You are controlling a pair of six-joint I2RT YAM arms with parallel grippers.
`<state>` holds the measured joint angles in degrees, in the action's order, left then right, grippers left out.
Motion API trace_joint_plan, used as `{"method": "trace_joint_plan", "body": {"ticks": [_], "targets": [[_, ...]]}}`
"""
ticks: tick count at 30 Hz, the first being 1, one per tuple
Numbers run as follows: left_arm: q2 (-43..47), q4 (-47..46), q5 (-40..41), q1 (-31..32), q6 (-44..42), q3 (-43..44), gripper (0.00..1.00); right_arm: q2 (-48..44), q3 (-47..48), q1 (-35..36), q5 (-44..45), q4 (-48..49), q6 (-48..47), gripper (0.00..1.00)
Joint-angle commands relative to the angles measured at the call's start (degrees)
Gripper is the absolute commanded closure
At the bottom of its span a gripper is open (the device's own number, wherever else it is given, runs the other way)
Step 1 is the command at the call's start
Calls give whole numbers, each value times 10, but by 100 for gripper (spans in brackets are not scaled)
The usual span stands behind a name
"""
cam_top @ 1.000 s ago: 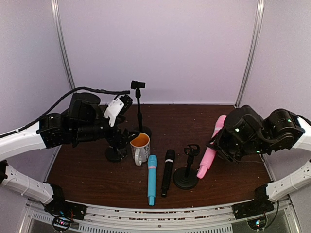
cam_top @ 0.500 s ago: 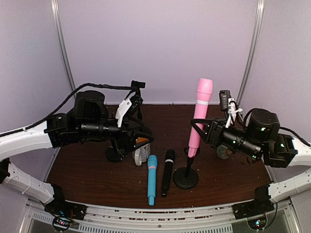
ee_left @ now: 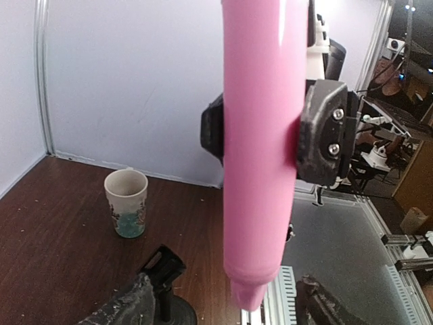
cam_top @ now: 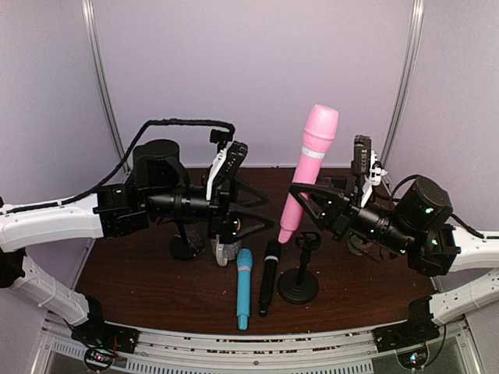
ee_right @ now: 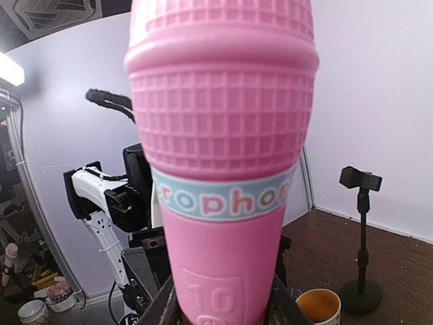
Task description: Attach the microphones to the stand
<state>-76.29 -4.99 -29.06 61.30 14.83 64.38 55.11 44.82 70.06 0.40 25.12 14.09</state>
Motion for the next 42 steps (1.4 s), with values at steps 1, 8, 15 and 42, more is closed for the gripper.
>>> {"method": "trace_joint_plan", "body": {"ticks": [1, 8, 15, 42], "targets": [[-28, -59, -68, 8, 22, 27, 29, 18, -4, -4, -67, 73, -15, 100], [-52, -71, -94, 13, 23, 42, 37, 44, 0, -5, -98, 104, -10, 100], [-59, -42, -45, 18, 5, 49, 44, 57, -6, -5, -18, 126, 30, 100], [-59, 56, 160, 30, -69, 60, 82, 98, 38, 5, 87, 29, 75, 100]]}}
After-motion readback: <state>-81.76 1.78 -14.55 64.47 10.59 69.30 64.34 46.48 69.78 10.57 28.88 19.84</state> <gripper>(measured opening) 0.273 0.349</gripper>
